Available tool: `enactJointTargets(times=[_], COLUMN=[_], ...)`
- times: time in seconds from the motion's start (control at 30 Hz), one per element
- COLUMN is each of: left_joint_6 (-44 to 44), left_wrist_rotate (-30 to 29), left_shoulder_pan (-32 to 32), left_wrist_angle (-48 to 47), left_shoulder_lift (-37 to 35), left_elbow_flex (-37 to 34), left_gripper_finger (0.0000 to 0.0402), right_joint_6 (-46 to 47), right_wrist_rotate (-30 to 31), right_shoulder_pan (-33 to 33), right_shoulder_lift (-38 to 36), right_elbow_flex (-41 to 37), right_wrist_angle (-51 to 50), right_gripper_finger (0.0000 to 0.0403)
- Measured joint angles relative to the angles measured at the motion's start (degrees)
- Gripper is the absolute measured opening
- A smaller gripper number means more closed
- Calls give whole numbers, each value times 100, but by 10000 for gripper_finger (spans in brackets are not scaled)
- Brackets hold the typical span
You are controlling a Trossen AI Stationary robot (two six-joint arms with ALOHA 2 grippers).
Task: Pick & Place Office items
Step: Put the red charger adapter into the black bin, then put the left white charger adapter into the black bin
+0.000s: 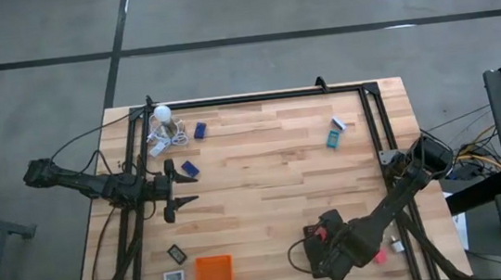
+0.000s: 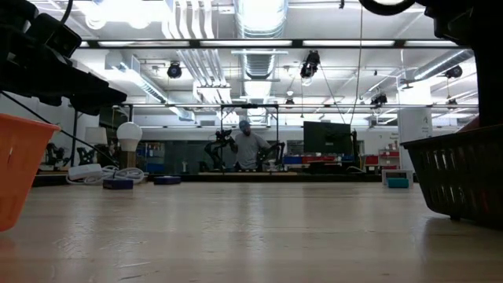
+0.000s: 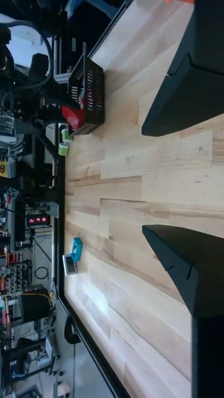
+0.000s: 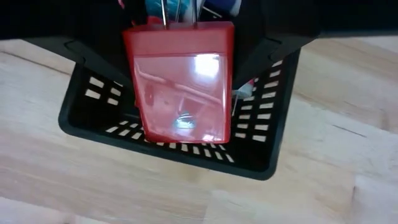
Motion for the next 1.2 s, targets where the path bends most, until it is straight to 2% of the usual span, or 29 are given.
enactJointTargets(times=[0.4,0.83,1.2], left_joint_6=[-1,0,0], left_wrist_rotate=[0,-2,-2], left_shoulder_pan=[0,-2,-2], left_wrist_angle=[0,0,0], left_shoulder_lift=[0,0,0], left_elbow_flex=[0,0,0], left_gripper_finger=[252,253,253], right_joint_6=[0,-19,-373], right_wrist_rotate=[0,0,188], right_shoulder_pan=[-24,-24,-24], right_shoulder_lift=[0,0,-42], right_elbow_flex=[0,69,743], right_wrist_angle=[99,55,-1013], right_gripper_finger=[272,274,258])
